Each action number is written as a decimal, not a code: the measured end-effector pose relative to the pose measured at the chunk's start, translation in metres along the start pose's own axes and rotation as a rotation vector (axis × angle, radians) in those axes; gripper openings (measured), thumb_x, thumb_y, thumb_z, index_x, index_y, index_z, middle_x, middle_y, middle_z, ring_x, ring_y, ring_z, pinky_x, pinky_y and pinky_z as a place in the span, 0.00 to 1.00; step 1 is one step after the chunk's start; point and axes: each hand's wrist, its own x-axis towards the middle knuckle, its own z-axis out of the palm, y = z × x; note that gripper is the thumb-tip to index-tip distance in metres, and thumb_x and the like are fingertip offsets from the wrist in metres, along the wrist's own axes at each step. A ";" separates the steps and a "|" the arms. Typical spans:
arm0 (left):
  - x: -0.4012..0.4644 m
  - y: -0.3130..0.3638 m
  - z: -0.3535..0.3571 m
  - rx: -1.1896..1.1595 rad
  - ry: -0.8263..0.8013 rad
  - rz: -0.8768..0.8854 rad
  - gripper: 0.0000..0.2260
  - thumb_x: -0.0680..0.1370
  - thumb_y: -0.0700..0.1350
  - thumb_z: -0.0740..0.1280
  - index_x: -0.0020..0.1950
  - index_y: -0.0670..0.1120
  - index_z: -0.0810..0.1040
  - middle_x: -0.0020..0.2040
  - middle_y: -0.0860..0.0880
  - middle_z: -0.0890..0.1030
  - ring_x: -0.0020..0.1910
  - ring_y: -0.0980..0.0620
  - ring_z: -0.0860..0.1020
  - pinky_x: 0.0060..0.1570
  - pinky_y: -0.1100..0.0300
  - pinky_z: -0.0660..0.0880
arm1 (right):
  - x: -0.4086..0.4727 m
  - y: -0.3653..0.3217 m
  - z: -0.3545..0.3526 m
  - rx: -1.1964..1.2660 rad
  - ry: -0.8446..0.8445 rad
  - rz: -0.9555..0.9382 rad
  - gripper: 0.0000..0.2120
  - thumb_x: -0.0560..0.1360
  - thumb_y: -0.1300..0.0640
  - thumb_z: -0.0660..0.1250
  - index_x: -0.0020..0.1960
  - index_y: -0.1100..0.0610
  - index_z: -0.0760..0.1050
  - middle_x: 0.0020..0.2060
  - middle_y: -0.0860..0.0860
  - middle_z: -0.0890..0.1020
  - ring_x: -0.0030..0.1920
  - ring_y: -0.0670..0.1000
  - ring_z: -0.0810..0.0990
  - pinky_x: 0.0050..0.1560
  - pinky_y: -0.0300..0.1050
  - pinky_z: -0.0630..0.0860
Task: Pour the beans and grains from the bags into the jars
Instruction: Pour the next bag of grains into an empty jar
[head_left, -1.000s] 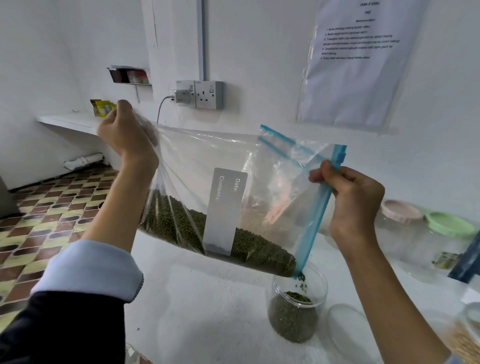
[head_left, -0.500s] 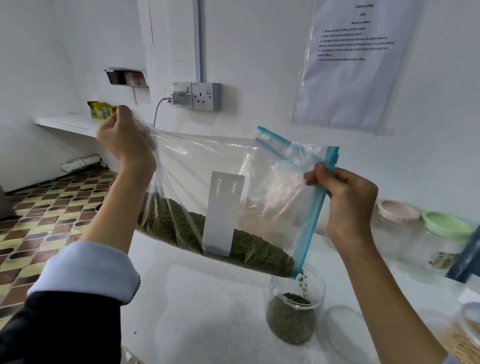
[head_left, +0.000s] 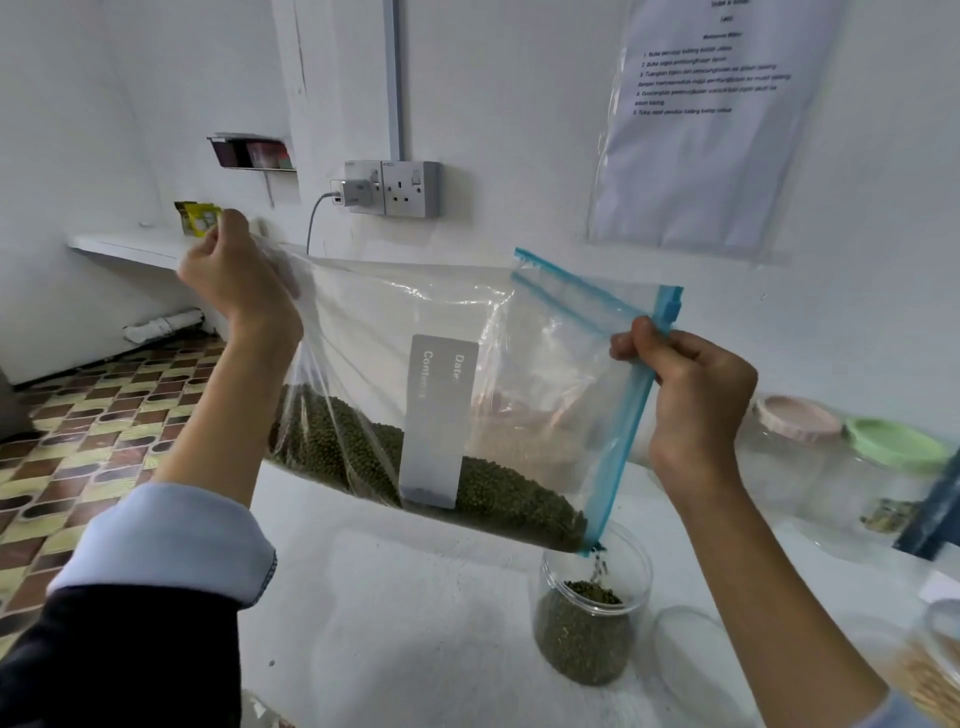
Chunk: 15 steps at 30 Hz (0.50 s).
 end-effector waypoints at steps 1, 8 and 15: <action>0.001 0.000 -0.001 0.005 0.001 -0.001 0.20 0.69 0.32 0.58 0.20 0.47 0.61 0.16 0.51 0.58 0.16 0.52 0.58 0.20 0.63 0.51 | 0.000 0.000 0.001 -0.002 -0.007 -0.001 0.07 0.74 0.60 0.70 0.37 0.59 0.81 0.28 0.43 0.82 0.34 0.38 0.80 0.42 0.28 0.74; 0.001 -0.004 -0.003 0.046 0.008 0.009 0.17 0.69 0.33 0.58 0.22 0.45 0.61 0.17 0.50 0.59 0.18 0.52 0.59 0.20 0.63 0.52 | 0.000 0.003 0.004 -0.030 -0.019 0.011 0.08 0.74 0.59 0.70 0.36 0.58 0.81 0.27 0.42 0.82 0.33 0.37 0.79 0.42 0.28 0.74; 0.000 -0.006 -0.004 0.064 0.022 0.003 0.17 0.69 0.34 0.59 0.22 0.45 0.61 0.16 0.50 0.58 0.18 0.51 0.59 0.20 0.62 0.52 | -0.001 0.002 0.000 -0.029 0.006 0.022 0.08 0.74 0.59 0.71 0.36 0.58 0.81 0.28 0.43 0.82 0.34 0.37 0.80 0.43 0.29 0.74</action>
